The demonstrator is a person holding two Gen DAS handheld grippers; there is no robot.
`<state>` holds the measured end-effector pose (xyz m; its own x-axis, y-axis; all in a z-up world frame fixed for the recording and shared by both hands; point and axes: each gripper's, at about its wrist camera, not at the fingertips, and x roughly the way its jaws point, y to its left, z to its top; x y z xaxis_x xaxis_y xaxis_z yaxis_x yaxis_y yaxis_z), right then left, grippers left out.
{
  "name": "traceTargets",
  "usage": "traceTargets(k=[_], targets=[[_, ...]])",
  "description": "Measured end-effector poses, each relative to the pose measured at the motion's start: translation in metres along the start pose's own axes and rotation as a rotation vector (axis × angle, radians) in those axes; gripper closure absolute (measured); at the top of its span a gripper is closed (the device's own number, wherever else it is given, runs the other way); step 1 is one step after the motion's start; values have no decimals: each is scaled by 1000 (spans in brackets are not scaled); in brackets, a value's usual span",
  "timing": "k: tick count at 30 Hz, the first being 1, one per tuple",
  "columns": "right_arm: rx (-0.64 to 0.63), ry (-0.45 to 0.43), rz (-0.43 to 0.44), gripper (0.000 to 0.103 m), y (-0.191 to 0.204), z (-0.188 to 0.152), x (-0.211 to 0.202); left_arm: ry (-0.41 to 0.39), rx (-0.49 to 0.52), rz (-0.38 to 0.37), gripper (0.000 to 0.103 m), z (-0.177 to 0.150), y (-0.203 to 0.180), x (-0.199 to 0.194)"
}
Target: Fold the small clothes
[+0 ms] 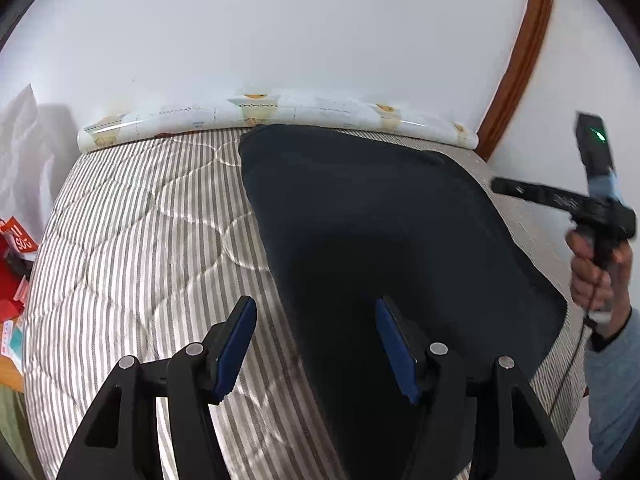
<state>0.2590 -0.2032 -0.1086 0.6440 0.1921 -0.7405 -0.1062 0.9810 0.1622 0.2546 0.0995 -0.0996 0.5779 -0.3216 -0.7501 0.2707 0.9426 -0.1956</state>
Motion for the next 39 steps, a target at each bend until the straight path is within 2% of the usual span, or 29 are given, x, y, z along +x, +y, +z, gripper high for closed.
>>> traceTargets(k=[1,4,7,8,9,10,11,12,14,17,20,23,25,26,29,30,32,33,34,36,39], targets=[[11,-9,3,62,-1,-8,-8,1,-5,-5,43,-4,-1,-2],[55,5,41,62,-8,-36,-24,4,-16,-17,43,-12,-5,-4],[101,27,85,63,-13,-62,-22,3,-19,-18,43,-18,-9,-7],[115,48,87,67,-14,-70,-15,2,-22,-19,43,-20,-11,-7],[130,60,99,93,-15,-75,-9,3,-27,-18,43,-21,-11,-8],[147,61,132,97,-17,-79,-6,5,-32,-15,43,-23,-11,-9],[162,38,156,97,-20,-82,-10,6,-34,-15,43,-24,-11,-11],[179,-45,161,98,-26,-86,-24,6,-36,-17,43,-25,-11,-12],[207,-146,187,100,-37,-94,-47,8,-31,-10,43,-29,-11,-15],[243,-128,165,103,-44,-102,-50,14,-27,-1,43,-32,-12,-16],[228,-102,136,98,-43,-112,-58,10,-25,-6,43,-36,-15,-20],[243,-115,163,90,-42,-120,-75,6,-15,-5,43,-42,-19,-24],[238,-139,170,63,-37,-127,-86,9,-14,-6,43,-48,-21,-26],[226,-148,174,60,-32,-131,-90,8,-16,-6,42,-51,-22,-27],[199,-137,152,59,-21,-136,-84,5,-23,-1,42,-57,-24,-30],[189,-123,136,63,-19,-138,-78,3,-23,3,42,-58,-25,-31],[188,-97,118,83,-16,-144,-65,-1,-19,15,42,-61,-27,-34],[181,-77,147,95,-15,-148,-57,-3,-16,22,42,-61,-28,-35],[167,-79,154,95,-15,-150,-56,-9,-9,33,42,-62,-31,-36],[129,-147,122,97,-14,-154,-66,-19,5,50,42,-65,-34,-39],[153,-142,116,97,-17,-157,-69,-22,7,58,42,-68,-36,-42]])
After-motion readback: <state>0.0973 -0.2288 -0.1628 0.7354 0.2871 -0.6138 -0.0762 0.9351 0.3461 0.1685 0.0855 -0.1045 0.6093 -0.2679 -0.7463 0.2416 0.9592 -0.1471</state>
